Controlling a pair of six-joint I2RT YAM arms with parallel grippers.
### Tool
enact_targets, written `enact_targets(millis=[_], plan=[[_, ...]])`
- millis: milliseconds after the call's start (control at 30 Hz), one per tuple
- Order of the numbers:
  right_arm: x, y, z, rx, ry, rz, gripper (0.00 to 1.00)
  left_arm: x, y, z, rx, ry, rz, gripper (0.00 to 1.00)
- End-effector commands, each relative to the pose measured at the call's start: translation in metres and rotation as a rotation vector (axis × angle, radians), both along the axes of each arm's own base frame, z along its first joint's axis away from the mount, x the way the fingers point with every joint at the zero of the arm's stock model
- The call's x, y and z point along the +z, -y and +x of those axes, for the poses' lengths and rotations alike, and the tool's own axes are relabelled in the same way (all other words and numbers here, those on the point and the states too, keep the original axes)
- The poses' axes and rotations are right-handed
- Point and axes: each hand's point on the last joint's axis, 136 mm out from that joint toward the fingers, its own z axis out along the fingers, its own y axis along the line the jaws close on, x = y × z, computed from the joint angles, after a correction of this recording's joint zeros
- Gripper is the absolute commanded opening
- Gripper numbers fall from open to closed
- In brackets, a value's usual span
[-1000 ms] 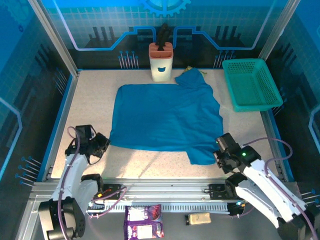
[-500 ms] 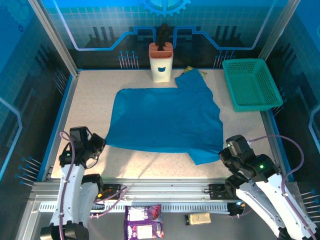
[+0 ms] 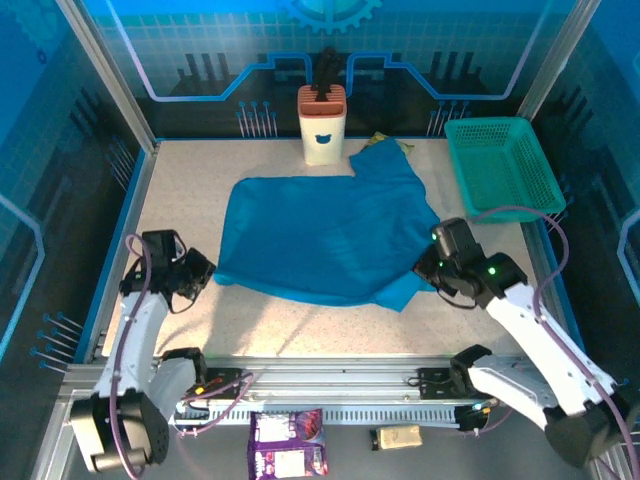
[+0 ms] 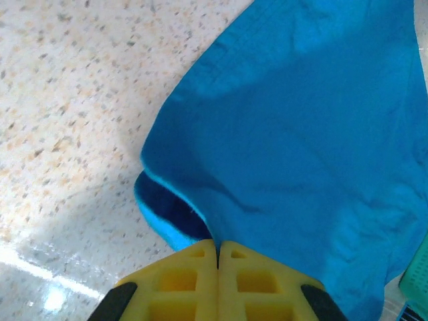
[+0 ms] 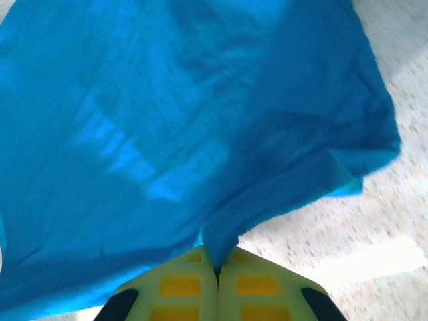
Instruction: Fold the inside-out t-shirt
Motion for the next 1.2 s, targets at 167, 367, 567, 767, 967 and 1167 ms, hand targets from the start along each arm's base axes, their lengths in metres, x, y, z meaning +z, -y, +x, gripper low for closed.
enact_targets(millis=[167, 367, 567, 767, 967, 1167], plan=[[0.009, 0.000, 0.084, 0.102, 0.103, 0.025, 0.00, 0.010, -0.007, 0.049, -0.122, 0.043, 0.057, 0.00], [-0.003, 0.008, 0.122, 0.138, 0.076, 0.020, 0.00, -0.004, -0.008, 0.075, -0.185, 0.005, 0.049, 0.00], [-0.007, 0.014, 0.153, 0.162, 0.073, -0.002, 0.00, -0.017, -0.011, 0.097, -0.234, -0.040, 0.046, 0.00], [-0.022, 0.018, 0.175, 0.179, 0.036, 0.006, 0.00, -0.031, -0.016, 0.110, -0.265, -0.105, 0.053, 0.03], [-0.010, 0.023, 0.181, 0.203, 0.021, -0.058, 0.38, -0.016, -0.025, 0.120, -0.259, -0.085, 0.111, 0.34], [0.000, 0.019, 0.154, 0.267, 0.005, -0.095, 0.53, -0.004, -0.027, 0.102, -0.254, -0.099, 0.152, 0.38]])
